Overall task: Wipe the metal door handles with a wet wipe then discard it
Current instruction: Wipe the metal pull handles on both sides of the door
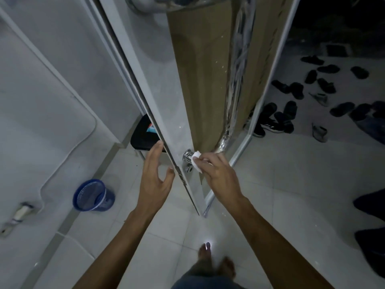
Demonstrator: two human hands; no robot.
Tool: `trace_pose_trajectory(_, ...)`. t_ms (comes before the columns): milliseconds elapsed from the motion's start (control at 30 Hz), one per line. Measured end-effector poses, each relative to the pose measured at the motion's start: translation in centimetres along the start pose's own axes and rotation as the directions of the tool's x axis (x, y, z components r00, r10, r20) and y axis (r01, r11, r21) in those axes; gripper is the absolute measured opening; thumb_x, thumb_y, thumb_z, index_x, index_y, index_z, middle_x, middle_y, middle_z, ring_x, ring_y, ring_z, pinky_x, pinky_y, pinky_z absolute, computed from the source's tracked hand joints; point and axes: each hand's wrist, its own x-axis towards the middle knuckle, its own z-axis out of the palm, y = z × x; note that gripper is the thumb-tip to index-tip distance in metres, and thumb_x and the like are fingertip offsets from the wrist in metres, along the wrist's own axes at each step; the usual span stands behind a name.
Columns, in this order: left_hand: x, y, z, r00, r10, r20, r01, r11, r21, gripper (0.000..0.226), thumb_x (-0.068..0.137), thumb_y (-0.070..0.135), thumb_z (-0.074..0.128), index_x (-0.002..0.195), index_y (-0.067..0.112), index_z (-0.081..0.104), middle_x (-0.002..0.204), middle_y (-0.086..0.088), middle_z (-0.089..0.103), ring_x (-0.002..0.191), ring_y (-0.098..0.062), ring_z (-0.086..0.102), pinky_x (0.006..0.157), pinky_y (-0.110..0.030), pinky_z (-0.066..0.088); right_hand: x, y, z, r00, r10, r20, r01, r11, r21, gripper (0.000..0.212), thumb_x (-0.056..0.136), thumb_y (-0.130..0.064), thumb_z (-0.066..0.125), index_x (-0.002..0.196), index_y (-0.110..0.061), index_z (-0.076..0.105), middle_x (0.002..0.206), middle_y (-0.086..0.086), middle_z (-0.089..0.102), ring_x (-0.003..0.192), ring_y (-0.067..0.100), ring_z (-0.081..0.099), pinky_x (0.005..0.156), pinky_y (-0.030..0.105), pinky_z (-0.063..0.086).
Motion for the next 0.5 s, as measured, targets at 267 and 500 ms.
trace_pose_trajectory(267, 0.0, -0.2, 0.4, 0.999, 0.008, -0.032, -0.009, 1.0, -0.024, 0.065, 0.089, 0.037, 0.05, 0.149, 0.028, 0.025, 0.151, 0.003, 0.032, 0.134, -0.024, 0.042, 0.102, -0.047, 0.048, -0.5, 3.4, -0.8, 0.989, 0.121, -0.08, -0.12, 0.993, 0.02, 0.044, 0.078, 0.0, 0.076, 0.116, -0.021, 0.07, 0.114, -0.001, 0.064, 0.094, 0.017, 0.047, 0.062, 0.026, 0.05)
trace_pose_trajectory(500, 0.0, -0.6, 1.1, 0.994, 0.043, -0.097, -0.04, 0.999, 0.031, 0.066, 0.089, 0.018, 0.056, 0.148, 0.024, 0.027, 0.149, 0.002, 0.032, 0.13, -0.029, 0.045, 0.096, -0.049, 0.051, -0.2, 3.2, -0.1, 0.989, -0.146, -0.023, 0.143, 0.984, -0.105, 0.042, 0.076, -0.002, 0.078, 0.114, -0.017, 0.071, 0.11, -0.001, 0.069, 0.089, 0.015, 0.046, 0.07, 0.02, 0.041)
